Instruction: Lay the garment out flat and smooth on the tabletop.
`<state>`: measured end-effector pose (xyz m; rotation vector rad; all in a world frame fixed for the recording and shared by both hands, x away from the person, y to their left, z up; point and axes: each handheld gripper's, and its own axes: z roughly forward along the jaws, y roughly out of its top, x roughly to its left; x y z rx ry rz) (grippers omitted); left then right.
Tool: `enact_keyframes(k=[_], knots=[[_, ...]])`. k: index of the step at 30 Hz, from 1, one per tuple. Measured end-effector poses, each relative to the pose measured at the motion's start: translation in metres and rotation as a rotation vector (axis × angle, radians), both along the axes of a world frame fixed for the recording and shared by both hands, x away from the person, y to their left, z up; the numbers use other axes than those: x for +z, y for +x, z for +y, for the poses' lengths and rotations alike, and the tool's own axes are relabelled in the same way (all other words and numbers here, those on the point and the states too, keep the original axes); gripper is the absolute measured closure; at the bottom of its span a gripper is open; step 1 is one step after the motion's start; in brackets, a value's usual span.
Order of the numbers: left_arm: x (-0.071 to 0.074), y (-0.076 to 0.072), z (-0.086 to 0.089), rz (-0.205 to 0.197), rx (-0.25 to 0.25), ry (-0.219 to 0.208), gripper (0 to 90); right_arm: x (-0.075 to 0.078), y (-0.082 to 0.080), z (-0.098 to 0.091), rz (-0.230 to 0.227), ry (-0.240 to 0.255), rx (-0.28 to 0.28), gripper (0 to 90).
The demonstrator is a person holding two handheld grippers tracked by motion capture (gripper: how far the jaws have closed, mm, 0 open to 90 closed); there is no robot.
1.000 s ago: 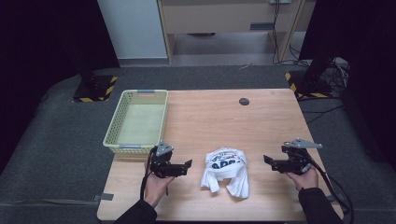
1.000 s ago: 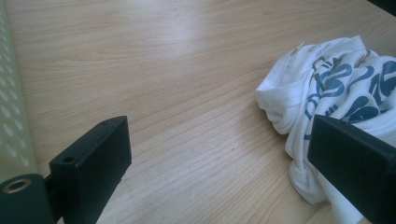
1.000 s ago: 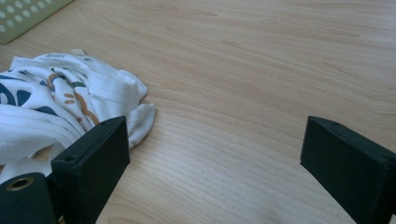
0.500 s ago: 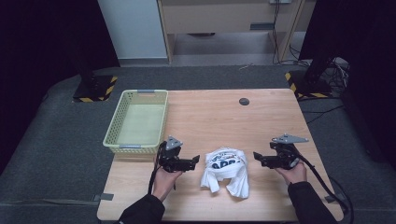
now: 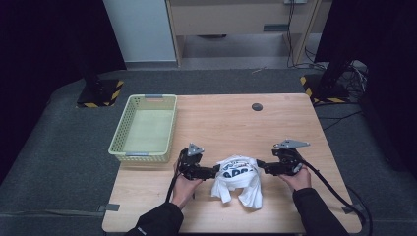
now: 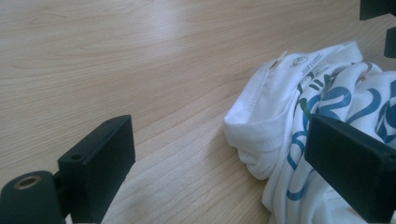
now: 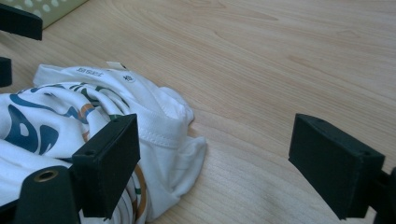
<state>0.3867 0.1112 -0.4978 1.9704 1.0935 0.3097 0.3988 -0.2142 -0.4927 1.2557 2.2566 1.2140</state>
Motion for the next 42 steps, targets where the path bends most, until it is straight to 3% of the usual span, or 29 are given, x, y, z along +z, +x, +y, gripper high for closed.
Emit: enact_keyframes(k=[7, 10, 22, 31, 42], knots=[[-0.006, 0.004, -0.006, 0.013, -0.004, 0.004, 15.6, -0.005, 0.003, 0.009, 0.022, 0.010, 0.036, 23.2], [-0.009, 0.007, -0.006, 0.018, -0.010, 0.003, 21.8, -0.010, 0.004, 0.014, 0.039, -0.013, 0.056, 30.3], [-0.016, 0.009, -0.009, 0.068, -0.067, -0.023, 51.0, -0.017, 0.003, 0.022, 0.116, 0.002, 0.112, 61.3], [-0.017, 0.006, -0.016, 0.073, -0.122, 0.007, 74.3, -0.016, -0.001, 0.027, 0.094, -0.026, 0.114, 77.0], [-0.010, 0.000, -0.018, 0.040, -0.140, 0.028, 81.5, -0.009, -0.004, 0.026, 0.062, -0.034, 0.109, 78.7]])
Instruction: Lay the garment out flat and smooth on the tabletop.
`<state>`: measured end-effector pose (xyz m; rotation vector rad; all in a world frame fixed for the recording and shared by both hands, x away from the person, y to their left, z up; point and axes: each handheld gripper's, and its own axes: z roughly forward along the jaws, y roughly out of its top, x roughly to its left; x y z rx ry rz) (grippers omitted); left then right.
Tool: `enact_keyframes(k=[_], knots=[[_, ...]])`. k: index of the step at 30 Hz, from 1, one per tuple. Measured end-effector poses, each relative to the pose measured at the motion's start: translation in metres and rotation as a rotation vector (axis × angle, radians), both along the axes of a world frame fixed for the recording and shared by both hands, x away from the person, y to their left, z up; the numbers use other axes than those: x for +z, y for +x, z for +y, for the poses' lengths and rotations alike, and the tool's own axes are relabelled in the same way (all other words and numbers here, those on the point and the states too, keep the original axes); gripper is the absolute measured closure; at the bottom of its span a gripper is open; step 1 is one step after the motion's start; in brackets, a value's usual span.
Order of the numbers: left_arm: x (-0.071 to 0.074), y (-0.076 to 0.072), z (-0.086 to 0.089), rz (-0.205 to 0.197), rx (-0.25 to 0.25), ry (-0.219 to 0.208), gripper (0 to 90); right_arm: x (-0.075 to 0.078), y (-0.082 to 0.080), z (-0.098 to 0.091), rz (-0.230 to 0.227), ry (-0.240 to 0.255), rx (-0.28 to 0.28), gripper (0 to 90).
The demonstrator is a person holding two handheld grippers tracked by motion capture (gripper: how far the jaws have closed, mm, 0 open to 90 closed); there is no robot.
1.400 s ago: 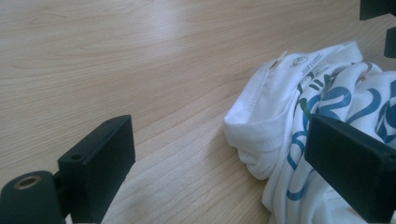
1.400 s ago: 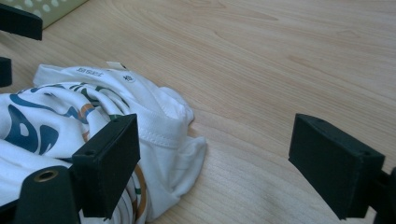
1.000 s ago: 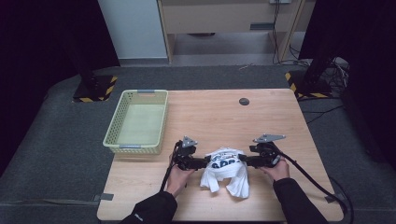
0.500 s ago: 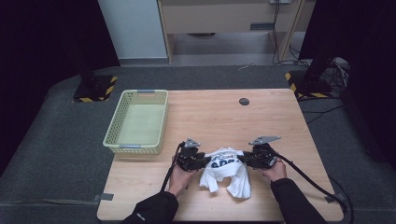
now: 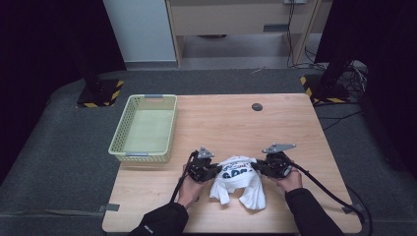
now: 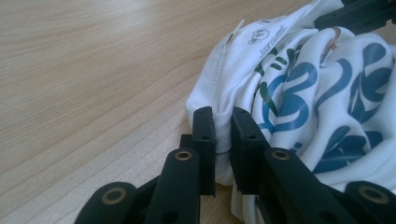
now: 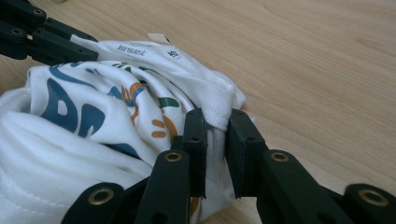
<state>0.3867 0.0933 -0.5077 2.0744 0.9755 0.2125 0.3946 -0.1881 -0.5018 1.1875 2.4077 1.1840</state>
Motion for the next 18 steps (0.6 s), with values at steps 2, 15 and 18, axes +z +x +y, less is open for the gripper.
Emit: enact_keyframes(k=[2, 15, 18], knots=[[0.003, -0.002, 0.000, -0.012, -0.002, -0.003, 81.7, 0.004, -0.002, -0.002, -0.021, 0.003, 0.000, 79.1], [0.041, -0.010, -0.002, -0.126, -0.017, -0.017, 82.1, 0.037, -0.010, -0.011, -0.102, 0.059, -0.029, 82.9], [0.049, -0.009, -0.001, -0.151, -0.008, -0.021, 82.1, 0.045, -0.011, -0.011, -0.118, 0.062, -0.034, 83.0]])
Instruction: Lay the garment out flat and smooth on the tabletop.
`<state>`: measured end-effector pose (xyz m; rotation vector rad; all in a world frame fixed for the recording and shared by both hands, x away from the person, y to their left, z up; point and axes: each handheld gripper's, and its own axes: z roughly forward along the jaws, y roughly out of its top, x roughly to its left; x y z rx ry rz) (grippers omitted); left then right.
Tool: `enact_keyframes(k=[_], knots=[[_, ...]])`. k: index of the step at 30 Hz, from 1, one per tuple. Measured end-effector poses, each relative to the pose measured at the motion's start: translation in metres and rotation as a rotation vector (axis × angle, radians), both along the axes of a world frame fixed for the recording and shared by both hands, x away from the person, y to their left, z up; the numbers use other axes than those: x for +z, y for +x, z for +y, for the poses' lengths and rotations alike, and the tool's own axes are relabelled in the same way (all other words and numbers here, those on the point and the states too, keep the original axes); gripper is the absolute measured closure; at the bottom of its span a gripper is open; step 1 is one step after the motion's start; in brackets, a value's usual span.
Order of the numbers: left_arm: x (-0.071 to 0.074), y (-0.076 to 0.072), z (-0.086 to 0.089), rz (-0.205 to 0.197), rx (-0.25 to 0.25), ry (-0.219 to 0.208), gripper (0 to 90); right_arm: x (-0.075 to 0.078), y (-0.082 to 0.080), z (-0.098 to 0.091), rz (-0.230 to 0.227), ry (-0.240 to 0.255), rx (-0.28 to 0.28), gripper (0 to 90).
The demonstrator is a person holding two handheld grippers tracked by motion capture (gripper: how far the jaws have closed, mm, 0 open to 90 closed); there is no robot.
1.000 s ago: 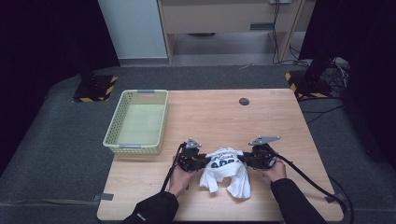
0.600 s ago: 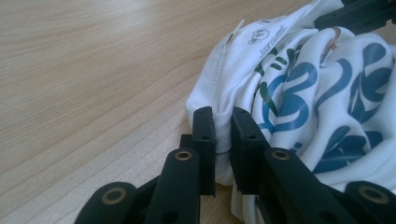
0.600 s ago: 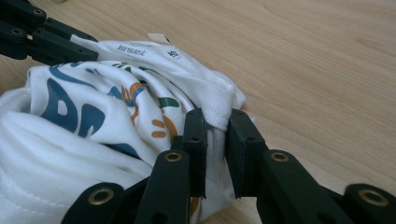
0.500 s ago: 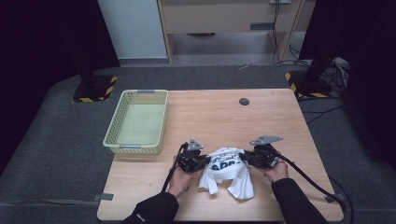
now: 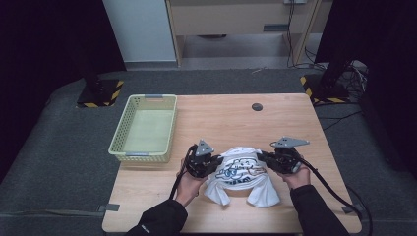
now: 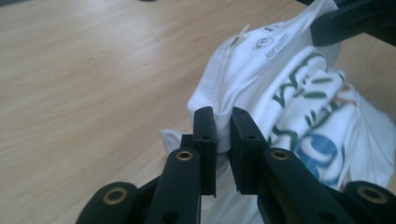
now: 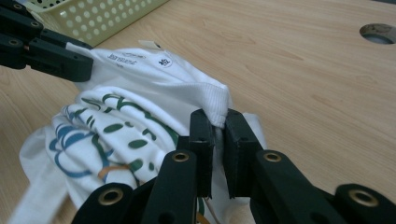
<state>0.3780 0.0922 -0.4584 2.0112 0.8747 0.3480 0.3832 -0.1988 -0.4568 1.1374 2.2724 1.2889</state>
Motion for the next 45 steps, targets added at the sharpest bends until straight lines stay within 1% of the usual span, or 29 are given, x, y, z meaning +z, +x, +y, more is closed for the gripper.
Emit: enact_keyframes(k=[3, 8, 11, 13, 18, 21, 24, 25, 26, 28, 30, 31, 32, 33, 34, 35, 36, 37, 38, 39, 40, 41, 42, 44, 45], knots=[[0.010, 0.004, 0.000, -0.026, 0.011, -0.012, 82.1, 0.007, 0.001, 0.001, -0.017, -0.003, -0.012, 83.1], [0.025, 0.007, -0.003, -0.070, 0.021, 0.006, 82.1, 0.020, 0.003, 0.002, -0.052, 0.009, -0.044, 83.1], [0.032, 0.010, -0.004, -0.088, 0.027, -0.005, 82.1, 0.030, 0.004, 0.002, -0.074, 0.020, -0.065, 83.1], [0.037, 0.012, -0.005, -0.101, 0.029, -0.003, 82.1, 0.036, 0.006, 0.003, -0.091, 0.019, -0.078, 83.2], [0.050, 0.021, -0.007, -0.142, 0.057, -0.007, 82.0, 0.047, 0.013, 0.005, -0.118, 0.032, -0.113, 83.1], [0.058, 0.030, -0.010, -0.167, 0.078, 0.010, 82.0, 0.051, 0.020, 0.007, -0.134, 0.037, -0.145, 82.7], [0.061, 0.041, -0.015, -0.192, 0.103, 0.046, 82.0, 0.052, 0.029, 0.011, -0.155, 0.025, -0.180, 82.5], [0.061, 0.041, -0.015, -0.192, 0.103, 0.046, 82.0, 0.052, 0.033, 0.013, -0.161, 0.020, -0.191, 82.5], [0.062, 0.049, -0.018, -0.199, 0.116, 0.059, 81.9, 0.051, 0.038, 0.014, -0.162, 0.023, -0.205, 82.4], [0.060, 0.059, -0.019, -0.199, 0.129, 0.066, 81.8, 0.049, 0.046, 0.015, -0.167, 0.021, -0.225, 82.1], [0.058, 0.067, -0.021, -0.196, 0.141, 0.062, 81.4, 0.047, 0.053, 0.016, -0.170, 0.017, -0.244, 81.7], [0.058, 0.067, -0.021, -0.196, 0.141, 0.062, 80.8, 0.047, 0.053, 0.016, -0.170, 0.017, -0.244, 81.7], [0.056, 0.072, -0.022, -0.195, 0.152, 0.053, 79.6, 0.045, 0.062, 0.019, -0.179, -0.008, -0.269, 79.7], [0.053, 0.079, -0.022, -0.193, 0.182, 0.044, 76.7, 0.043, 0.067, 0.020, -0.178, -0.016, -0.279, 74.8], [0.050, 0.083, -0.021, -0.183, 0.198, 0.036, 73.9, 0.041, 0.071, 0.020, -0.183, -0.025, -0.291, 68.8], [0.047, 0.086, -0.019, -0.160, 0.213, 0.021, 70.6, 0.038, 0.076, 0.021, -0.184, -0.036, -0.305, 65.4], [0.045, 0.089, -0.017, -0.131, 0.226, 0.006, 66.2, 0.035, 0.081, 0.020, -0.161, -0.028, -0.311, 57.3], [0.045, 0.089, -0.017, -0.131, 0.226, 0.006, 65.3, 0.035, 0.081, 0.020, -0.161, -0.028, -0.311, 57.3], [0.041, 0.090, -0.012, -0.098, 0.240, -0.024, 65.3, 0.032, 0.086, 0.019, -0.136, -0.012, -0.312, 50.8], [0.040, 0.089, -0.009, -0.090, 0.242, -0.030, 59.7, 0.027, 0.087, 0.019, -0.150, -0.047, -0.328, 41.3], [0.040, 0.088, -0.006, -0.085, 0.241, -0.031, 58.6, 0.026, 0.086, 0.018, -0.162, -0.064, -0.332, 36.3], [0.040, 0.086, -0.004, -0.085, 0.242, -0.031, 57.1, 0.025, 0.084, 0.018, -0.172, -0.068, -0.335, 33.6], [0.040, 0.084, -0.001, -0.084, 0.242, -0.035, 54.2, 0.025, 0.082, 0.016, -0.180, -0.062, -0.338, 31.2], [0.041, 0.080, 0.004, -0.074, 0.229, -0.053, 50.8, 0.028, 0.077, 0.013, -0.177, -0.030, -0.338, 25.6], [0.042, 0.077, 0.006, -0.075, 0.226, -0.058, 47.8, 0.030, 0.074, 0.011, -0.177, -0.018, -0.335, 24.7]])
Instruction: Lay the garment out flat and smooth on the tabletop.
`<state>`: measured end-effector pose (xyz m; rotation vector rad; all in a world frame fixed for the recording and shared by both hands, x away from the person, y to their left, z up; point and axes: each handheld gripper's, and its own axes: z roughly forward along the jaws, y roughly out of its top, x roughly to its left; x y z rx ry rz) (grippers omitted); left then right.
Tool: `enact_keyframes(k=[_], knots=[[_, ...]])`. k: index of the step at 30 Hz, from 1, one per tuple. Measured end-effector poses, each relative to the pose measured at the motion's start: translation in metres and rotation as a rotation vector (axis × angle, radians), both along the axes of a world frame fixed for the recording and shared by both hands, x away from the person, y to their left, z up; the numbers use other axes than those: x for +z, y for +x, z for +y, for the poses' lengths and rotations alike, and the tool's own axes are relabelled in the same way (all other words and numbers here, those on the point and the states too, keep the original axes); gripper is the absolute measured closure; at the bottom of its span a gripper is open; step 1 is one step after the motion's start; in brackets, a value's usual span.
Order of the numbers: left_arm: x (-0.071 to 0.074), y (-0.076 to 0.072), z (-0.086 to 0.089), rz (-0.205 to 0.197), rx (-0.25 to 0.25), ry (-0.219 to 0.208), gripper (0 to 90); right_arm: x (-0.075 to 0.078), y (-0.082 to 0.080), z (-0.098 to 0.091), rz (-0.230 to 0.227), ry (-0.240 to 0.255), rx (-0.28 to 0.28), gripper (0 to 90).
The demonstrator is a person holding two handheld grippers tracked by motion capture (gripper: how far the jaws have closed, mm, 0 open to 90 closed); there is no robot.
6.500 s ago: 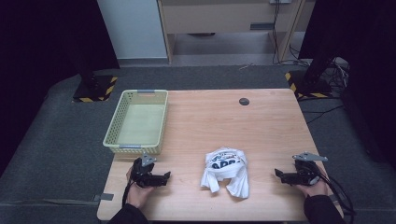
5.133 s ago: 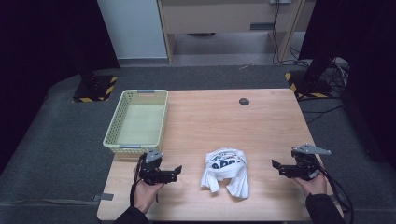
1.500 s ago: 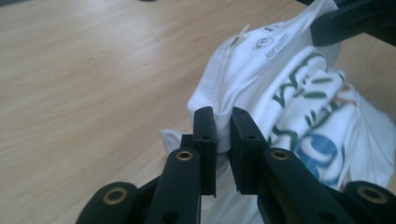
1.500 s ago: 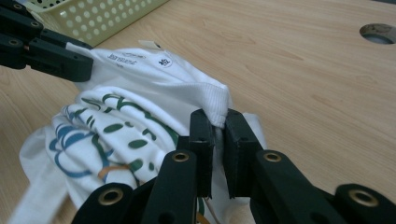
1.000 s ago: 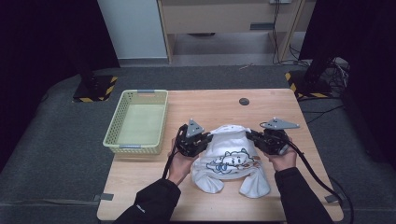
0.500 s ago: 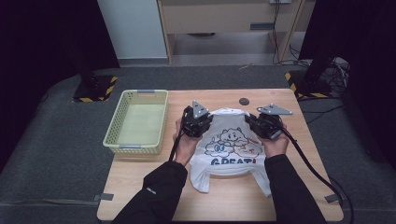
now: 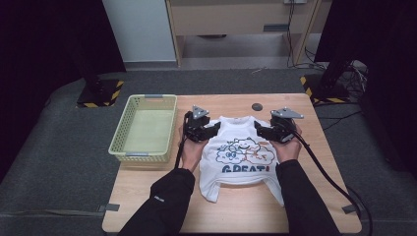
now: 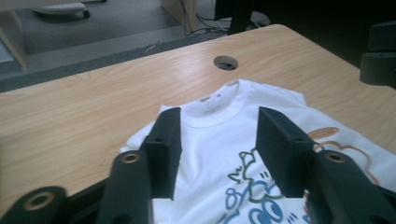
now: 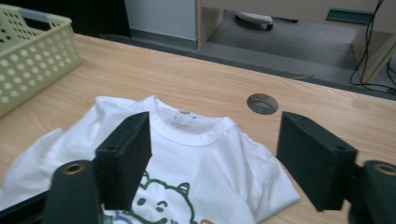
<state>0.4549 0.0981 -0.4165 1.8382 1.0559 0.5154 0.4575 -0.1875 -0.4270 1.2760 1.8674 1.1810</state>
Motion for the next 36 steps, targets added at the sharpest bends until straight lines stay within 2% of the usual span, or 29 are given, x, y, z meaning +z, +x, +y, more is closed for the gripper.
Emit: enact_keyframes(k=[3, 5, 10, 15, 21, 25, 28, 36], knots=[[0.003, -0.013, 0.005, -0.016, -0.019, 0.015, 44.6, 0.007, -0.010, -0.003, -0.018, -0.003, 0.012, 17.8], [0.004, -0.021, 0.008, -0.009, -0.032, 0.007, 40.9, 0.009, -0.018, -0.006, -0.021, 0.006, 0.023, 16.5], [0.004, -0.038, 0.015, 0.008, -0.060, 0.020, 31.6, 0.013, -0.036, -0.012, -0.010, 0.000, 0.044, 11.9], [0.000, -0.054, 0.024, 0.028, -0.048, 0.039, 23.0, 0.012, -0.054, -0.018, 0.010, -0.030, 0.060, 8.5], [-0.011, -0.075, 0.040, 0.062, -0.021, 0.047, 16.8, 0.003, -0.073, -0.024, 0.036, -0.032, 0.077, 6.4], [-0.017, -0.086, 0.049, 0.064, -0.019, 0.042, 13.3, -0.005, -0.082, -0.028, 0.054, -0.039, 0.080, 6.0], [-0.023, -0.093, 0.054, 0.080, -0.009, 0.050, 11.8, -0.011, -0.089, -0.031, 0.065, -0.046, 0.080, 5.8], [-0.048, -0.115, 0.059, 0.105, -0.039, 0.080, 9.6, -0.031, -0.107, -0.040, 0.104, -0.059, 0.091, 5.4]])
